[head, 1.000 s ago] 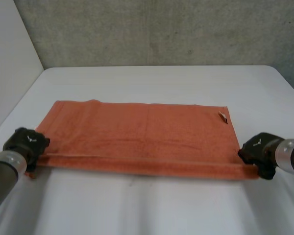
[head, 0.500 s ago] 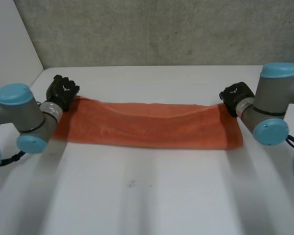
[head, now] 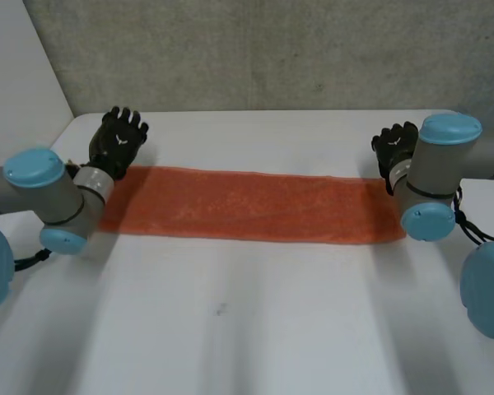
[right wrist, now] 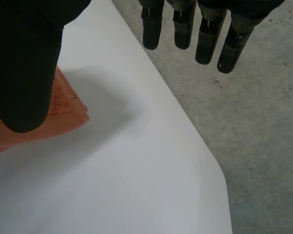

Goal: Fold the laundry

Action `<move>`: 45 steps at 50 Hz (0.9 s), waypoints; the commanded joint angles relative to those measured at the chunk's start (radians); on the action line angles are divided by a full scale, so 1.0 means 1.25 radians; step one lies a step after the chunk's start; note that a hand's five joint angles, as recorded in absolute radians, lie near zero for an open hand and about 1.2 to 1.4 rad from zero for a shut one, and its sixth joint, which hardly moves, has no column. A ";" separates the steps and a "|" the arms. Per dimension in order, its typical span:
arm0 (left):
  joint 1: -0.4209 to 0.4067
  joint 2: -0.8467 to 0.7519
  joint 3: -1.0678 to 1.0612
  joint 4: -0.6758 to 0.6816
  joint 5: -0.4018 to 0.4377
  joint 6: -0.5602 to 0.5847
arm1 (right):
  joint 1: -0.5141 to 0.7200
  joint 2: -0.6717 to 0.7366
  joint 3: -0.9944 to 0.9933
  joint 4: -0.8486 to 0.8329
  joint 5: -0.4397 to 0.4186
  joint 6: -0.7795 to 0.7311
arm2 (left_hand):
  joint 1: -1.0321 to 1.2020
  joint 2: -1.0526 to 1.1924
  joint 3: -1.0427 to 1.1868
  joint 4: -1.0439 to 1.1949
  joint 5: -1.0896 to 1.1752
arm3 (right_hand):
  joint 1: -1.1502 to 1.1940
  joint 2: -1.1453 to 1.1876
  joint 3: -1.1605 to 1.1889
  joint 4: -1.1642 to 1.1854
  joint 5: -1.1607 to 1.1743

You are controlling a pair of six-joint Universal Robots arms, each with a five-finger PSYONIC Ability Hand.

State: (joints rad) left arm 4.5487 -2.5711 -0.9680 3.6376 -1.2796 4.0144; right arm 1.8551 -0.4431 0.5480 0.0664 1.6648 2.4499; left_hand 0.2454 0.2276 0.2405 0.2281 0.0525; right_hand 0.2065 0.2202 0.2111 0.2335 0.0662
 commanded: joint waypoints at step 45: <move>0.017 0.508 -0.639 -0.040 -0.021 -0.380 | -0.186 -0.352 0.680 -0.111 -0.353 0.262 | 0.010 0.024 0.014 0.024 0.024 | 0.389 0.378 0.385 0.367 0.361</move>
State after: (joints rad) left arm 4.5701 -1.9345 -1.7576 3.5871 -1.2920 3.5360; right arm 1.6197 -0.9371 1.4153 -0.0396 1.2215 2.7787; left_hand 0.2454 0.2276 0.2405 0.2282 0.0525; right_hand 0.4545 0.5355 0.5324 0.5332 0.3344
